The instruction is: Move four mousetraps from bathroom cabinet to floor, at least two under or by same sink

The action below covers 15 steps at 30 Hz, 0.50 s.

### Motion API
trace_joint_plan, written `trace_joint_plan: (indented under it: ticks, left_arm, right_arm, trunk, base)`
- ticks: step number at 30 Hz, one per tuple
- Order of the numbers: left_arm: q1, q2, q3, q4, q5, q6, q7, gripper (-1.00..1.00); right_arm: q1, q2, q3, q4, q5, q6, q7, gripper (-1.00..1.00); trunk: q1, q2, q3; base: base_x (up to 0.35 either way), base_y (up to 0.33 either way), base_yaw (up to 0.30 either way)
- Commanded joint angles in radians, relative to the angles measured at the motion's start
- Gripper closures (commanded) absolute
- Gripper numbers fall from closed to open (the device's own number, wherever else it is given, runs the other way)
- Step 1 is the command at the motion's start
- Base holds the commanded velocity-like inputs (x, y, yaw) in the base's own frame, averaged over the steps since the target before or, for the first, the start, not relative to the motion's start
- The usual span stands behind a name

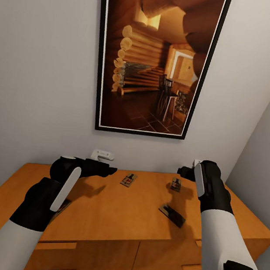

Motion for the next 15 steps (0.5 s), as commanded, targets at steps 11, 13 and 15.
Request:
trace_joint_plan:
  ticks: [11,13,15]
  left_arm:
    - [-0.001,-0.001,0.001,-0.001,-0.002,0.004,-0.005,-1.0]
    - [-0.001,-0.001,0.001,-0.001,-0.002,0.004,-0.005,-1.0]
    - [-0.001,-0.001,0.001,-0.001,-0.002,0.004,-0.005,-1.0]
  right_arm:
    - [-0.001,0.003,-0.012,0.043,-0.008,0.003,-0.01,-1.0]
    - [-0.001,0.002,-0.022,0.064,-0.008,0.003,-0.01,-1.0]
    - [-0.001,0.002,-0.036,0.083,-0.008,0.003,-0.011,-1.0]
  trunk:
    - [0.0,-0.001,-0.001]
    - [0.0,-0.001,-0.001]
    - [0.0,-0.001,-0.001]
  base:
    - [0.0,0.0,0.0]
    - [0.0,0.0,0.0]
    - [0.0,0.0,0.0]
